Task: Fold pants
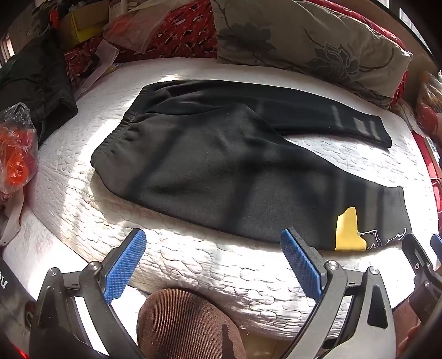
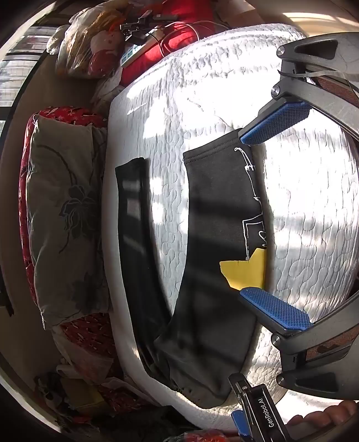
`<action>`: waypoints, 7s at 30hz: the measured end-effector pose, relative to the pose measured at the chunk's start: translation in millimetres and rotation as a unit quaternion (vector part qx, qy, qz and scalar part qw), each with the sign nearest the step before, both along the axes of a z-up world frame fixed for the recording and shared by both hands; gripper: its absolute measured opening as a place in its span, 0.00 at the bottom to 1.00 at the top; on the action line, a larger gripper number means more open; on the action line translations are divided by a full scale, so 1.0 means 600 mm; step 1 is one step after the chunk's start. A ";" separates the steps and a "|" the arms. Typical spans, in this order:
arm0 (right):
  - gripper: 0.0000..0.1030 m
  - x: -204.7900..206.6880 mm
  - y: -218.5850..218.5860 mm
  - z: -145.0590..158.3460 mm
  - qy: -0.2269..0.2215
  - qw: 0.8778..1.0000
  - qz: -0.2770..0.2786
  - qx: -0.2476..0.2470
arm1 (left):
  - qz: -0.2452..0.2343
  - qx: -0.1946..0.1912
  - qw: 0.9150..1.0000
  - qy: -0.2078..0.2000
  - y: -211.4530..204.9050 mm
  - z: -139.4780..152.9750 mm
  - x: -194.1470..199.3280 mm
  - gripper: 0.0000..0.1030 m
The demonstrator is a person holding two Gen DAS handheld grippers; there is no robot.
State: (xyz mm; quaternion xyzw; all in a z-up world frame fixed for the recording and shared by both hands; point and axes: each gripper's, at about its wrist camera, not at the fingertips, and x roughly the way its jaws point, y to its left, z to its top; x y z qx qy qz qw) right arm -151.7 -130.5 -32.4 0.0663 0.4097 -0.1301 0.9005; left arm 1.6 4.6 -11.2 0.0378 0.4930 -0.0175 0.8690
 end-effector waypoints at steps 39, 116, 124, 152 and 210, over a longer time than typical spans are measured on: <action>1.00 -0.004 -0.004 -0.003 0.002 1.000 -0.004 0.005 | -0.011 0.000 1.000 -0.013 -0.010 0.011 -0.010 0.96; 0.68 0.493 -0.400 -0.084 0.132 0.961 0.067 0.234 | -0.135 -0.021 0.946 0.293 0.142 -0.083 0.592 0.96; 0.61 0.510 -0.388 -0.087 0.149 0.957 0.100 0.227 | -0.140 -0.005 0.951 0.275 0.115 -0.134 0.559 0.94; 0.20 0.384 -0.283 0.062 0.097 0.977 0.163 0.099 | -0.137 0.069 0.984 0.094 0.078 0.109 0.432 0.29; 0.68 -0.050 -0.245 -0.162 0.073 0.837 -0.135 0.526 | 0.065 -0.253 0.942 0.211 0.244 -0.083 0.222 0.35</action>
